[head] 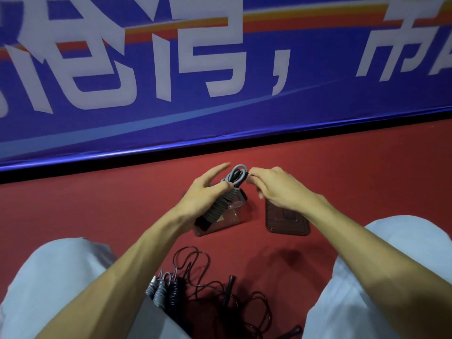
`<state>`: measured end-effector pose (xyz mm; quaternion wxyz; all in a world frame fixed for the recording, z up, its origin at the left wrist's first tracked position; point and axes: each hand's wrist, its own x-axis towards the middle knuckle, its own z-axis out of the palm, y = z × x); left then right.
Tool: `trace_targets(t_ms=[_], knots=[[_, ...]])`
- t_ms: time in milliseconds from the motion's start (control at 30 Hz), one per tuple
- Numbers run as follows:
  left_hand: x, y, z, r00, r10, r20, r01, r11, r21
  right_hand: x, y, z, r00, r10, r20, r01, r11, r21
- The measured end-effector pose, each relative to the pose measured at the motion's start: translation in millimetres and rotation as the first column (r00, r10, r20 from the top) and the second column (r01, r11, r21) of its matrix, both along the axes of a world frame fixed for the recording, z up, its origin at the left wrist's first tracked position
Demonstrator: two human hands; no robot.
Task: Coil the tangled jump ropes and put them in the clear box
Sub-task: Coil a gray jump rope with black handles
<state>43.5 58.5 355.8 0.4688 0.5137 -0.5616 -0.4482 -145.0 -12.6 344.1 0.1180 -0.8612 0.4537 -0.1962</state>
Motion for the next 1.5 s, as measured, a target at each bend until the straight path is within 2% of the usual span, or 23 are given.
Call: trace_targets(t_ms=[67,133,233,333,500,567,633,733,800,900,1000,1100,1200,1300,1367,1500], knots=[[-0.9,-0.1,1.0,0.997,0.008,-0.079,-0.006,1.000,0.015,3.2,1.4,-1.4,0.998,-0.046,-0.038,0.047,0.999,0.021],[-1.6,-0.3,3.7,0.990,0.035,-0.136,-0.028,0.998,0.050,5.6,3.8,4.3,1.000,-0.009,-0.006,0.009,0.998,0.068],[-1.0,-1.0,4.5,0.985,0.083,-0.149,-0.071,0.994,0.082,6.6,11.6,18.1,0.996,0.056,0.068,-0.066,0.985,0.156],[0.6,-4.0,2.0,0.983,0.121,-0.138,-0.113,0.992,0.063,4.8,14.8,21.5,0.992,0.071,0.108,-0.088,0.983,0.161],[8.7,-9.4,-1.0,0.977,0.206,-0.060,-0.209,0.976,-0.055,5.3,18.6,17.1,0.996,0.089,0.032,-0.094,0.963,0.254],[14.6,-11.8,-3.2,0.973,0.230,0.008,-0.228,0.969,-0.100,7.3,19.7,18.6,0.998,0.038,0.046,-0.049,0.964,0.263],[20.6,-15.0,-6.1,0.958,0.265,0.110,-0.247,0.957,-0.149,8.7,18.9,23.2,0.998,-0.056,0.030,0.049,0.977,0.207],[29.2,-19.2,-10.0,0.853,0.358,0.379,-0.267,0.924,-0.272,10.1,18.3,27.6,0.995,-0.096,0.038,0.089,0.986,0.140],[32.3,-19.0,-10.7,0.731,0.375,0.570,-0.223,0.921,-0.319,12.4,24.8,29.7,0.999,-0.005,0.038,0.001,0.994,0.113],[31.6,-17.5,-12.2,0.607,0.303,0.734,-0.133,0.950,-0.281,17.4,36.5,28.2,0.976,0.188,-0.105,-0.187,0.982,0.019],[24.5,-14.3,-17.1,0.507,0.152,0.848,0.021,0.982,-0.188,20.7,40.2,22.8,0.936,0.287,-0.206,-0.297,0.955,-0.021],[19.9,-11.6,-20.4,0.400,0.011,0.916,0.157,0.984,-0.080,22.2,38.1,16.0,0.929,0.312,-0.200,-0.326,0.944,-0.043],[13.7,-6.7,-17.9,0.320,-0.024,0.947,0.232,0.971,-0.054,22.1,32.8,9.8,0.945,0.281,-0.169,-0.299,0.950,-0.089],[5.3,-1.7,-18.7,0.341,-0.029,0.939,0.259,0.964,-0.065,20.8,26.7,5.7,0.977,0.199,-0.076,-0.209,0.966,-0.151],[1.9,-0.4,-20.7,0.407,-0.026,0.913,0.213,0.975,-0.068,20.4,22.7,3.1,0.991,0.136,-0.010,-0.136,0.977,-0.167],[-0.1,0.7,-22.2,0.499,-0.036,0.866,0.145,0.988,-0.043,18.7,12.6,-2.9,0.997,0.047,0.066,-0.040,0.994,-0.102]])
